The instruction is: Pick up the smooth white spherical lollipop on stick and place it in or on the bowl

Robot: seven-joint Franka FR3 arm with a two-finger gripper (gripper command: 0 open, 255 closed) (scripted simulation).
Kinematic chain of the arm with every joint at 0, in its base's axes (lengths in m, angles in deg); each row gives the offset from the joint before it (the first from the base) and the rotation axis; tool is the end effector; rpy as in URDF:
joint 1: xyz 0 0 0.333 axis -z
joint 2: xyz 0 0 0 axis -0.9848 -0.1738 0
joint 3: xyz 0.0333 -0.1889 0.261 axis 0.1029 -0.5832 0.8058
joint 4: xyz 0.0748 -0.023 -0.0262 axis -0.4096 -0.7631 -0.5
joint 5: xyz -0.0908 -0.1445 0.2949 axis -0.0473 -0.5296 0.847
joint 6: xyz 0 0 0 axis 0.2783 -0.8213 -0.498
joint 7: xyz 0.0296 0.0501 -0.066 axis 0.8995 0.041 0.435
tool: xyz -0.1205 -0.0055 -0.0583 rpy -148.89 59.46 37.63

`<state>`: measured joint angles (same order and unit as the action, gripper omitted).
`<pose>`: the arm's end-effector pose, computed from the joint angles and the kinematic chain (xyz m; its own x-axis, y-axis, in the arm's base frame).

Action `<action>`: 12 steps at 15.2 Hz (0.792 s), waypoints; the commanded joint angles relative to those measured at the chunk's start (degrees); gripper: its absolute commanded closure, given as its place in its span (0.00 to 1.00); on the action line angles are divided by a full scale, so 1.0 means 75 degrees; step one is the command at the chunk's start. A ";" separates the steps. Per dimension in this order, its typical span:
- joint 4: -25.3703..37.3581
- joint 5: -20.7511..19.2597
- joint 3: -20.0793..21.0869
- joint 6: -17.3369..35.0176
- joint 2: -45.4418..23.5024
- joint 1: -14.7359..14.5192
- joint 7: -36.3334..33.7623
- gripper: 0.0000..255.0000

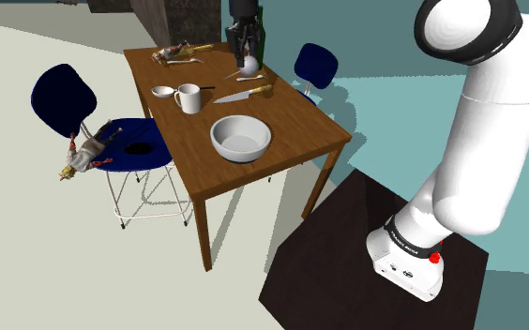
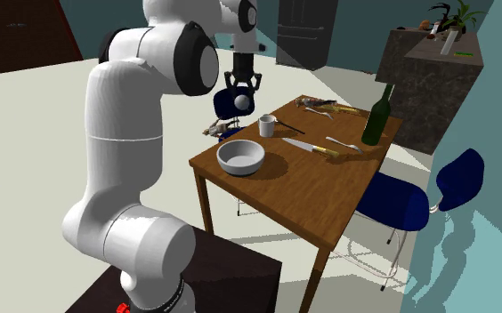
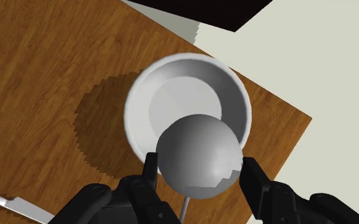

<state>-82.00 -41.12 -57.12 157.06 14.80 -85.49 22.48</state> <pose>0.5934 0.0593 0.5165 0.9659 0.2023 -0.1616 0.2039 -0.9790 -0.0067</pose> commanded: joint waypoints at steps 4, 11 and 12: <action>-0.0102 0.0007 0.0052 0.0271 -0.0172 -0.0110 -0.0170 1.00; -0.0917 0.0007 0.0052 0.1024 -0.0109 -0.0106 -0.0175 1.00; -0.1020 0.0007 0.0052 0.1126 -0.0109 -0.0106 -0.0175 1.00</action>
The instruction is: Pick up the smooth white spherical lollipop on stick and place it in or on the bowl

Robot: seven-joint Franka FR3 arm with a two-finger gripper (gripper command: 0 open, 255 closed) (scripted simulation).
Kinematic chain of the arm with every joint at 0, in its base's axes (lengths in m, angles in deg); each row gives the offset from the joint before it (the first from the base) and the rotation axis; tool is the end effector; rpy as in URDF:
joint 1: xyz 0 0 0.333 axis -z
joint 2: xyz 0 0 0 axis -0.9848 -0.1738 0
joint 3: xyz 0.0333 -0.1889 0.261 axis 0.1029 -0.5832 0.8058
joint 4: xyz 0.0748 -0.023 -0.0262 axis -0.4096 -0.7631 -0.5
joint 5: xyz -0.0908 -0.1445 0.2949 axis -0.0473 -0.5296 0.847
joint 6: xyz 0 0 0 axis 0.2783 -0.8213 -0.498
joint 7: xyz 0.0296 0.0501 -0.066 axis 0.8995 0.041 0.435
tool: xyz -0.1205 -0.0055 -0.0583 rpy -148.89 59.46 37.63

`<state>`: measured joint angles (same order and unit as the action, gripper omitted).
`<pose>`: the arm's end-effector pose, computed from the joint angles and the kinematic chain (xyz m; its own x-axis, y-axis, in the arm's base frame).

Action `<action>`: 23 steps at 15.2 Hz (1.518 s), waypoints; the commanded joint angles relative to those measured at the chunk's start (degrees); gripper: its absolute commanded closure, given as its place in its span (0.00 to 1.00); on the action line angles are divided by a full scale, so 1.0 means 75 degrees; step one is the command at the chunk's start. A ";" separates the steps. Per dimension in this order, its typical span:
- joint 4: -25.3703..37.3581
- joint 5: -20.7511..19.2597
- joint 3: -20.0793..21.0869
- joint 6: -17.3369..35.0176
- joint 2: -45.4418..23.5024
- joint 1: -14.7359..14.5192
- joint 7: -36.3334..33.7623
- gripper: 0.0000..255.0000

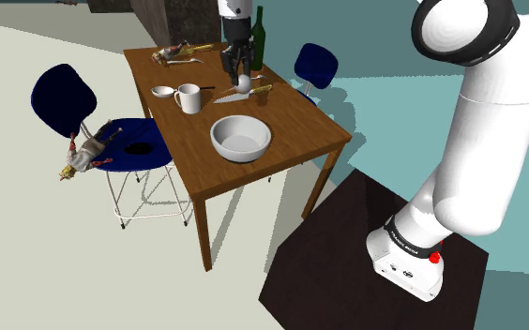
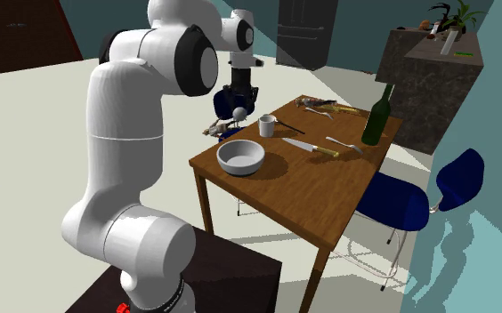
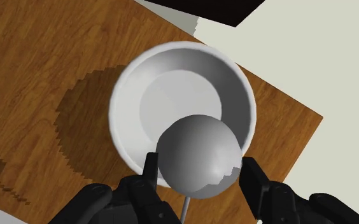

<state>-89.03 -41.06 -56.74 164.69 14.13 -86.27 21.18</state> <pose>0.5999 0.0720 0.4686 0.9660 0.2011 -0.1626 0.2027 -0.9792 -0.0070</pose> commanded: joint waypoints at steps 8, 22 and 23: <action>-0.0801 -0.0002 0.0000 0.0896 -0.0089 0.0001 -0.0009 1.00; -0.1137 -0.0005 -0.0001 0.1320 -0.0177 0.0001 -0.0012 0.00; -0.1137 -0.0005 -0.0001 0.1320 -0.0177 0.0001 -0.0012 0.00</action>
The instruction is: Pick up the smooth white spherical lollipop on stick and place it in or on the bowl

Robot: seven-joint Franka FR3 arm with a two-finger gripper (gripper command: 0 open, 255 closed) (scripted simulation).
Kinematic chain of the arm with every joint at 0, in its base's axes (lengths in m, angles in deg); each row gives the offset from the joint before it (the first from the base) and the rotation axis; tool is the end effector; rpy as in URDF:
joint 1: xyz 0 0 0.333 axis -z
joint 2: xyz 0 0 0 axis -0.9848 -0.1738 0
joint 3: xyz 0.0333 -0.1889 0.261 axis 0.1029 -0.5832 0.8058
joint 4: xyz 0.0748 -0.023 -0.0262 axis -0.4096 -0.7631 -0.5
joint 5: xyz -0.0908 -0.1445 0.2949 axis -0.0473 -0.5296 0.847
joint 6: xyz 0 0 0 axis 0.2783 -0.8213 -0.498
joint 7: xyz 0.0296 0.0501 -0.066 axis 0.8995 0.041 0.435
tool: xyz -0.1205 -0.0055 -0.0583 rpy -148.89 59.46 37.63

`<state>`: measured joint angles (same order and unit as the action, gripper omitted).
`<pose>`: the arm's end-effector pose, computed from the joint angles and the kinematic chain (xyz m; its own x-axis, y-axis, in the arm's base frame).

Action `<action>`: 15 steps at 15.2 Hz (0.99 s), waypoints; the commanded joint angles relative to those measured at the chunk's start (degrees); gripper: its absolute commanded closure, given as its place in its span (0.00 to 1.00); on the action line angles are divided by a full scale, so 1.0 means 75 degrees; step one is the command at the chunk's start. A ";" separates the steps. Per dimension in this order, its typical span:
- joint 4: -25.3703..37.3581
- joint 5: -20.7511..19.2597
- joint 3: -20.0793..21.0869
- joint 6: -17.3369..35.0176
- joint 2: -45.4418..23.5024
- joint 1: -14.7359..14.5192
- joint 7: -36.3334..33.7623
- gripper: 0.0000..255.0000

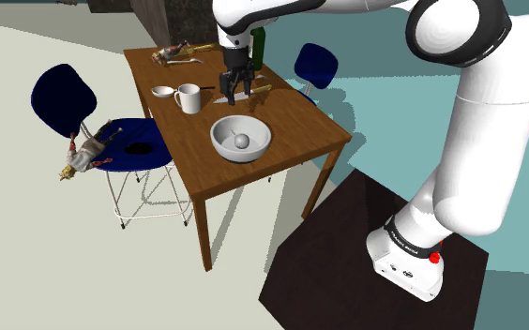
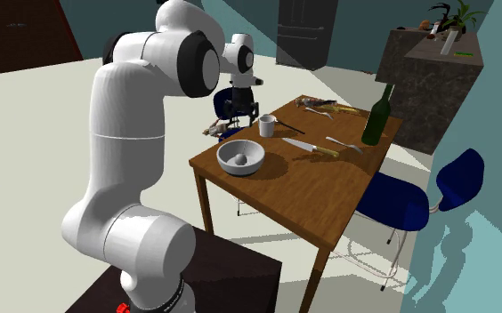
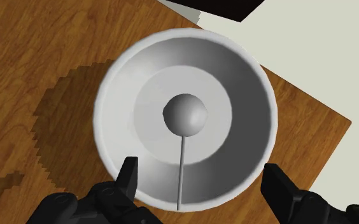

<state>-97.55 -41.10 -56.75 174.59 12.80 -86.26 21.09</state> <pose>0.6034 0.0726 0.4055 0.9661 0.2013 -0.1618 0.2029 -0.9792 -0.0069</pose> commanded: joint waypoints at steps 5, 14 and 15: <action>0.0545 0.0001 0.0001 -0.0523 -0.0022 -0.0004 0.0002 0.00; 0.1098 0.0001 0.0002 -0.1011 -0.0088 -0.0007 0.0003 0.00; 0.1097 0.0001 0.0002 -0.1009 -0.0087 -0.0008 0.0003 0.00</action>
